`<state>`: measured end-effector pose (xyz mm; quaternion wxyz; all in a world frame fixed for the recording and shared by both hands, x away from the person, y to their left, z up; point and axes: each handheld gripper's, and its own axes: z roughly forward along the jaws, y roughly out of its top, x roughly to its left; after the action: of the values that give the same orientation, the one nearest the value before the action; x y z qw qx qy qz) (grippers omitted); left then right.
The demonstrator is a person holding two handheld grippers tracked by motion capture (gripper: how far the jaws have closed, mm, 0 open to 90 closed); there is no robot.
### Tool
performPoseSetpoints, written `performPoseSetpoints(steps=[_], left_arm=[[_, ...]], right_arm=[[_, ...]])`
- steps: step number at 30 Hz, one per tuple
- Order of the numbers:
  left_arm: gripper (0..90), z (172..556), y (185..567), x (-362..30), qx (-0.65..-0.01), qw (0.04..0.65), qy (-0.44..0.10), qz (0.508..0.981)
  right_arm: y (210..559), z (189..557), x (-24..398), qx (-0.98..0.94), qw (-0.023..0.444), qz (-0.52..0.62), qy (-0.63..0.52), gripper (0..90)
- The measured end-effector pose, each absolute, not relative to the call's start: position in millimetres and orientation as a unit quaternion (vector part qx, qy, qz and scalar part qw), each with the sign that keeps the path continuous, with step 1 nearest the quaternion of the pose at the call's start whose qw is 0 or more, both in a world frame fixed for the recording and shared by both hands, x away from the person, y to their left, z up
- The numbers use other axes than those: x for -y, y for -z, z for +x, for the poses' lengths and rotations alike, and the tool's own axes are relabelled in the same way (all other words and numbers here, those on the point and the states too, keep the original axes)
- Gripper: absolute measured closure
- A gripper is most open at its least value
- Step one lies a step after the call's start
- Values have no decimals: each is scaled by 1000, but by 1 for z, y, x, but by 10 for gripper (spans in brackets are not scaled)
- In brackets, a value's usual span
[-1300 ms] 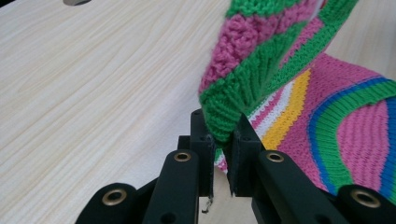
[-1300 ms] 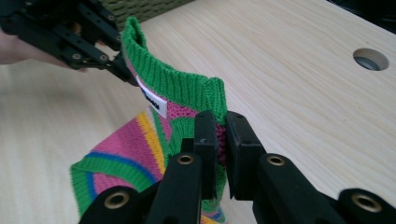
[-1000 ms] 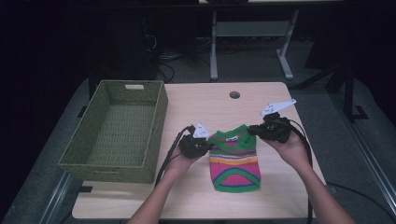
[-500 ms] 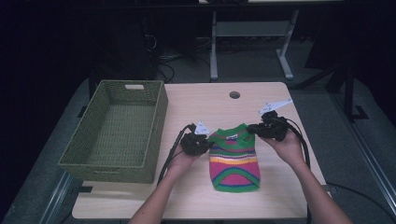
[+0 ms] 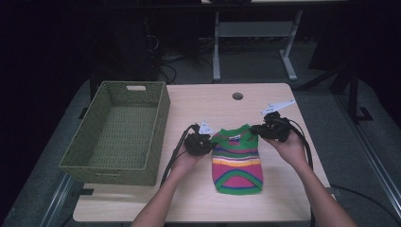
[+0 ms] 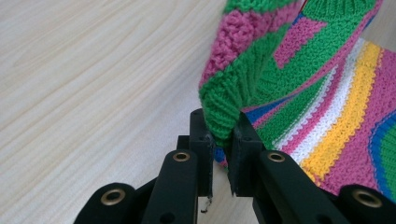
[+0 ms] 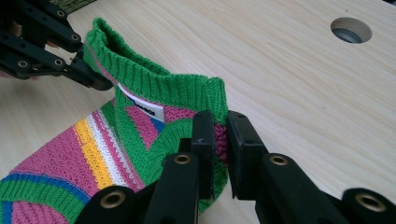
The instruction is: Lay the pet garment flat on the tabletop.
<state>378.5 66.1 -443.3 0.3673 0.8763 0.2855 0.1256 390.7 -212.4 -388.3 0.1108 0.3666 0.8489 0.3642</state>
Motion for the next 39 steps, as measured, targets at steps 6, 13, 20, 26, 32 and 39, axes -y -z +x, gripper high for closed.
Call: performPoseSetpoints(steps=[6,13,20,26,32,39], left_arm=[[738,383,443,-63,-304,363,-131,871],[590,385,443,-67,-317,353,-140,869],[583,380,444,-62,-309,358,-128,872],[583,376,446,-60,-305,363,-117,873],[583,372,447,-60,-306,366,-111,872],[572,369,447,-64,-308,370,-97,871]], right_arm=[[393,397,216,-842,113,380,-367,711],[396,402,226,-834,112,405,-358,549],[407,395,224,-844,91,397,-350,575],[419,393,221,-851,65,391,-344,577],[429,391,221,-848,45,396,-349,573],[431,387,233,-839,30,402,-366,553]])
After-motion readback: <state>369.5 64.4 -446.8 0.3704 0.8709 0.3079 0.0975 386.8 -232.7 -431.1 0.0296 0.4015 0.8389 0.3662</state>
